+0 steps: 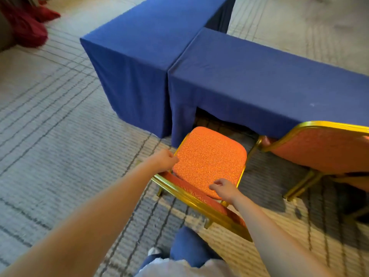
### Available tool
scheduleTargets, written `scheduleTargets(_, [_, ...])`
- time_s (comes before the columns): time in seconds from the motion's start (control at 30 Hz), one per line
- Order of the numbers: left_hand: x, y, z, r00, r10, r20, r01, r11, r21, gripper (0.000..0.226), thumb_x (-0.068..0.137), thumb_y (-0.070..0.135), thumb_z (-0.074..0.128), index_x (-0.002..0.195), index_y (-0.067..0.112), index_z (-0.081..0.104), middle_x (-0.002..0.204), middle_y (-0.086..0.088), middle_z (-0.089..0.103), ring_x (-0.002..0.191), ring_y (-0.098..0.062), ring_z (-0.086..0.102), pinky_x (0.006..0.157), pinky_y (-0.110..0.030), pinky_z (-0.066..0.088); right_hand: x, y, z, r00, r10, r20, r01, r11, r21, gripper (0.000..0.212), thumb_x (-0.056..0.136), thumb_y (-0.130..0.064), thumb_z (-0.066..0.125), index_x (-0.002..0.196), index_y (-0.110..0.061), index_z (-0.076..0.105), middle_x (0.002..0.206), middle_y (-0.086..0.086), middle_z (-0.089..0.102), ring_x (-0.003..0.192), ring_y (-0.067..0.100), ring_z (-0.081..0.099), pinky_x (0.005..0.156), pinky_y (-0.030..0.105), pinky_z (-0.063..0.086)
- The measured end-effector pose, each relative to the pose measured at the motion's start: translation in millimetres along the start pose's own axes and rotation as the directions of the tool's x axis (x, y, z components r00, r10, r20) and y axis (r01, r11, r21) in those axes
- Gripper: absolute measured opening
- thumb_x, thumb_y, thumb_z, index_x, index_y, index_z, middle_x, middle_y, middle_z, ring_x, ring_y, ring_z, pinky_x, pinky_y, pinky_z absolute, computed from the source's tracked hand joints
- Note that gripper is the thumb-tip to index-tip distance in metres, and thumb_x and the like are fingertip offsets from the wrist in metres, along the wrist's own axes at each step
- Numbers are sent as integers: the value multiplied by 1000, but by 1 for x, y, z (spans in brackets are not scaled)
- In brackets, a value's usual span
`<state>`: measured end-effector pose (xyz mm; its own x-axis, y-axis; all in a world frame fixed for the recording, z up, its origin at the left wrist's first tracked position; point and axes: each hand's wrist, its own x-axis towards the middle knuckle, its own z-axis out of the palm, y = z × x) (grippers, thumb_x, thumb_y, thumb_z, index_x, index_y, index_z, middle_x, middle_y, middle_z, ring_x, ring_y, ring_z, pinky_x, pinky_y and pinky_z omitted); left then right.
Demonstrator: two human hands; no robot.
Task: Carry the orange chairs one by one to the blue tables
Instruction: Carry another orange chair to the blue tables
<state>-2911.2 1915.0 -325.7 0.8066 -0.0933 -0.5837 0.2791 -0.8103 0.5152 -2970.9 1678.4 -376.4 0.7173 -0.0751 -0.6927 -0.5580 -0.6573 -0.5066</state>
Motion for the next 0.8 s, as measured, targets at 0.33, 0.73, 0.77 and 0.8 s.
scheduleTargets(0.33, [34, 3, 11, 958, -116, 263, 0, 914, 405, 45, 100, 36, 43, 133, 8, 52, 141, -14, 49, 128, -30, 47, 101, -33, 37, 10, 35, 8, 991, 131, 34, -132, 991, 10, 19, 88, -27, 64, 100, -13, 62, 101, 7, 62, 93, 19, 56, 79, 30, 43])
scheduleTargets(0.73, [95, -21, 35, 899, -311, 308, 87, 816, 572, 55, 96, 44, 49, 138, 9, 48, 142, -17, 49, 128, -31, 48, 103, -36, 39, 44, 76, 14, 925, 337, 175, -356, 930, 89, 17, 92, -30, 57, 99, -16, 64, 107, 11, 69, 96, 27, 64, 71, 24, 45])
scheduleTargets(0.77, [98, -22, 37, 893, -319, 317, 86, 813, 576, 55, 96, 44, 49, 138, 8, 49, 141, -17, 49, 127, -32, 49, 103, -37, 39, 45, 77, 14, 915, 356, 188, -377, 922, 89, 24, 92, -34, 57, 105, -16, 66, 114, 13, 68, 102, 29, 64, 77, 26, 46])
scheduleTargets(0.8, [101, -23, 38, 889, -322, 325, 82, 812, 578, 56, 95, 44, 49, 137, 8, 49, 141, -18, 50, 127, -32, 50, 103, -38, 40, 48, 78, 13, 901, 388, 193, -409, 909, 84, 33, 92, -37, 56, 112, -13, 67, 119, 14, 67, 107, 29, 63, 79, 26, 45])
